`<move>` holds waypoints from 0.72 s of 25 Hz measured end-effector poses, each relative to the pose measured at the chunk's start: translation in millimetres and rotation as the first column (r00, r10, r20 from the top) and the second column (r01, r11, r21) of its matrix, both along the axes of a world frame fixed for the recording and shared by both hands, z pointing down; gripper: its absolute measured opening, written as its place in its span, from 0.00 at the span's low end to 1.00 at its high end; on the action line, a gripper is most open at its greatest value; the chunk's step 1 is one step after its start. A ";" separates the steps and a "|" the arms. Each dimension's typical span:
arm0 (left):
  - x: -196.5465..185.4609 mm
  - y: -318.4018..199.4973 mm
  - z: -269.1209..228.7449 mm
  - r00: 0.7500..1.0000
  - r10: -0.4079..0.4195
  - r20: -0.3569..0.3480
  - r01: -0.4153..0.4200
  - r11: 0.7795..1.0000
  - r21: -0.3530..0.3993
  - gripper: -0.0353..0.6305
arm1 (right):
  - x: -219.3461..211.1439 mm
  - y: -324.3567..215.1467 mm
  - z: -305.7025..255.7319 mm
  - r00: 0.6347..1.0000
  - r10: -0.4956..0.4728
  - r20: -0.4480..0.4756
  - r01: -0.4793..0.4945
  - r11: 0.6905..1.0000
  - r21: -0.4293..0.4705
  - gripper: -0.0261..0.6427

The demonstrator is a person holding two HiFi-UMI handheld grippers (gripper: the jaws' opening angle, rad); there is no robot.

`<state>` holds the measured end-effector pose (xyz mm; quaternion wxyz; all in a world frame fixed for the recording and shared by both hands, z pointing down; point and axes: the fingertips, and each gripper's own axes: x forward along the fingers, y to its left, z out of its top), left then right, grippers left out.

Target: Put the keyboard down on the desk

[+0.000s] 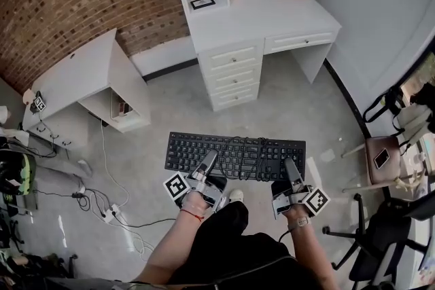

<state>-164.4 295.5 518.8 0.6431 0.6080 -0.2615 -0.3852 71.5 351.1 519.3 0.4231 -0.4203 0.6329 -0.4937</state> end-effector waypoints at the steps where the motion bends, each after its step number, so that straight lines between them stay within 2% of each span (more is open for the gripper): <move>1: 0.8 -9.1 0.9 1.000 0.004 -0.001 -0.004 1.000 -0.001 0.17 | 0.8 -8.1 1.0 1.000 0.003 -0.003 -0.003 1.000 0.000 0.16; 9: 11.8 -78.4 5.2 0.999 0.032 -0.008 -0.032 0.999 -0.009 0.17 | 10.5 -72.8 5.9 1.000 0.029 -0.006 -0.029 1.000 -0.011 0.15; 14: 16.2 -110.5 2.5 0.995 0.093 0.029 -0.094 0.995 0.027 0.15 | 13.4 -105.8 0.4 0.999 0.050 -0.015 -0.050 0.998 0.031 0.16; 18: 19.1 -135.7 0.8 0.994 0.104 0.030 -0.105 0.994 0.041 0.15 | 15.6 -129.3 0.1 0.999 0.036 -0.041 -0.034 0.999 0.029 0.16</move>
